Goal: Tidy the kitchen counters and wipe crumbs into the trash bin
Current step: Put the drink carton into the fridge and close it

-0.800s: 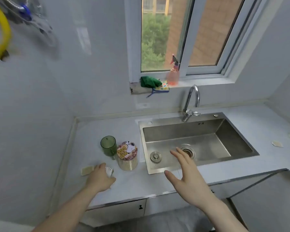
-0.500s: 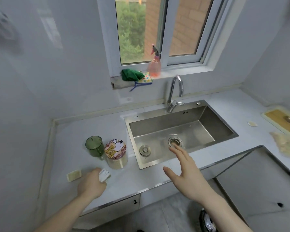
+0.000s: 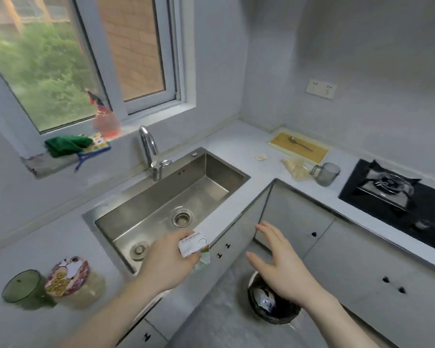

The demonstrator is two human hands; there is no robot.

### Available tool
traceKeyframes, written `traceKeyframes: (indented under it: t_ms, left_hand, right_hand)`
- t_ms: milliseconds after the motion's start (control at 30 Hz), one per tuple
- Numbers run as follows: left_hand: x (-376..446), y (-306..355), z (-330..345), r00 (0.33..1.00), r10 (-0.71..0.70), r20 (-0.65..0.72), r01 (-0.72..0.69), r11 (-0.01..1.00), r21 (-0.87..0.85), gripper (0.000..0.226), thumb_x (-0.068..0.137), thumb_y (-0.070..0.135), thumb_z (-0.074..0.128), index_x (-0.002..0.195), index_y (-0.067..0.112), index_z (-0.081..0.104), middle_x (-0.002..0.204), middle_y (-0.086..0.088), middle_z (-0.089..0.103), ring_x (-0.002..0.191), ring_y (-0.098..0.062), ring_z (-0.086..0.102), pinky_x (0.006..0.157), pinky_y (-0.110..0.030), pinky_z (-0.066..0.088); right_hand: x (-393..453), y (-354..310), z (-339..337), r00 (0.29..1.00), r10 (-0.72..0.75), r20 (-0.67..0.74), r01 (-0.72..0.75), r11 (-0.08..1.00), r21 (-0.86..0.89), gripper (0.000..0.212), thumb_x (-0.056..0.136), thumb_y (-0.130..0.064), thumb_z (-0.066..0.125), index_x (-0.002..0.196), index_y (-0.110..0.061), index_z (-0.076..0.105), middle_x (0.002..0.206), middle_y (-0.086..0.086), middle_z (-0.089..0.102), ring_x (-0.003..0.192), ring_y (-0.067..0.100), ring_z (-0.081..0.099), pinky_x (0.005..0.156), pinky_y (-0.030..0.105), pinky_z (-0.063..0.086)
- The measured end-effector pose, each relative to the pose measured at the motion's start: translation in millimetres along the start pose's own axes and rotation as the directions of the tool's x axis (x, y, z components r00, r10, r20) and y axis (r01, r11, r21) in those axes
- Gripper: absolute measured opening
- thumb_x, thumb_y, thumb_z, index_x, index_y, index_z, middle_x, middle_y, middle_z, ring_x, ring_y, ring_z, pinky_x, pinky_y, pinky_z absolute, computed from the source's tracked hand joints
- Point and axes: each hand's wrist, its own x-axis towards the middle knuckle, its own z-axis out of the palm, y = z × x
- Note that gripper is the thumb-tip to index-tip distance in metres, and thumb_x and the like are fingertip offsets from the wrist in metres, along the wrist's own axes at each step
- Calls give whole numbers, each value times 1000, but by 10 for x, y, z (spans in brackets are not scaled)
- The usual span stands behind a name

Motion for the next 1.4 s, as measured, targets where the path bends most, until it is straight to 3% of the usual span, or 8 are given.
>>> traceKeyframes:
  t_ms: [133, 233, 367, 433, 700, 967, 1200, 1400]
  left_hand:
    - [400, 925, 383, 978, 199, 69, -200, 980, 4, 29, 71, 51, 67, 100, 52, 60, 87, 35, 67, 79, 6, 65, 61, -13, 45]
    - [593, 1602, 730, 944, 303, 134, -300, 953, -40, 32, 69, 50, 68, 100, 45, 63, 87, 32, 69, 79, 5, 65, 66, -21, 52]
    - [725, 2432, 1243, 865, 450, 221, -438, 893, -101, 26, 72, 42, 76, 95, 44, 62, 88, 35, 66, 85, 12, 62, 61, -8, 43]
    - [749, 2771, 1469, 820, 509, 261, -492, 861, -133, 27, 73, 41, 77, 96, 45, 62, 89, 36, 66, 87, 12, 61, 62, -9, 43]
    - [820, 3999, 2448, 655, 645, 394, -624, 756, -200, 33, 73, 38, 80, 101, 42, 63, 90, 25, 70, 85, 4, 63, 70, -27, 53]
    - [985, 5022, 3591, 487, 716, 500, -666, 675, -318, 34, 75, 32, 82, 101, 43, 63, 93, 25, 69, 89, 6, 62, 65, -14, 43]
    - [1390, 5855, 4657, 338, 737, 585, -693, 616, -375, 37, 74, 31, 83, 102, 42, 61, 97, 24, 68, 91, 2, 62, 74, -24, 52]
    - [1636, 6568, 5576, 154, 757, 635, -783, 486, -389, 38, 75, 32, 83, 103, 40, 58, 102, 19, 62, 97, -2, 58, 75, -28, 52]
  right_hand:
    - [-382, 496, -672, 985, 90, -148, -92, 996, -9, 66, 95, -56, 58, 152, -44, 28, 164, -22, 16, 151, 2, 15, 121, 25, 16]
    - [-750, 909, -1182, 951, 173, -258, -179, 984, 2, 69, 94, -57, 58, 154, -45, 26, 164, -24, 14, 150, 0, 14, 119, 22, 14]
    - [-1282, 1437, -1755, 880, 260, -397, -274, 961, 23, 69, 94, -56, 58, 154, -42, 28, 164, -22, 15, 150, 1, 16, 121, 27, 18]
    - [-1521, 1637, -1948, 840, 305, -448, -317, 947, 50, 69, 94, -53, 60, 154, -39, 30, 164, -21, 17, 151, 1, 16, 124, 30, 20]
    - [-2441, 2357, -2517, 648, 434, -626, -448, 882, 148, 69, 93, -49, 64, 152, -42, 31, 152, -32, 19, 142, -14, 17, 115, 16, 17]
    - [-2946, 3078, -3048, 450, 569, -689, -601, 763, 237, 69, 91, -49, 65, 151, -40, 31, 157, -20, 24, 143, 1, 27, 113, 17, 19]
    - [-3019, 3785, -3656, 324, 643, -694, -683, 667, 299, 70, 90, -50, 64, 151, -41, 31, 156, -23, 23, 144, 2, 28, 116, 21, 24]
    - [-3155, 4305, -4030, 191, 680, -708, -735, 576, 356, 69, 91, -49, 65, 150, -41, 32, 159, -15, 27, 145, 2, 27, 114, 16, 18]
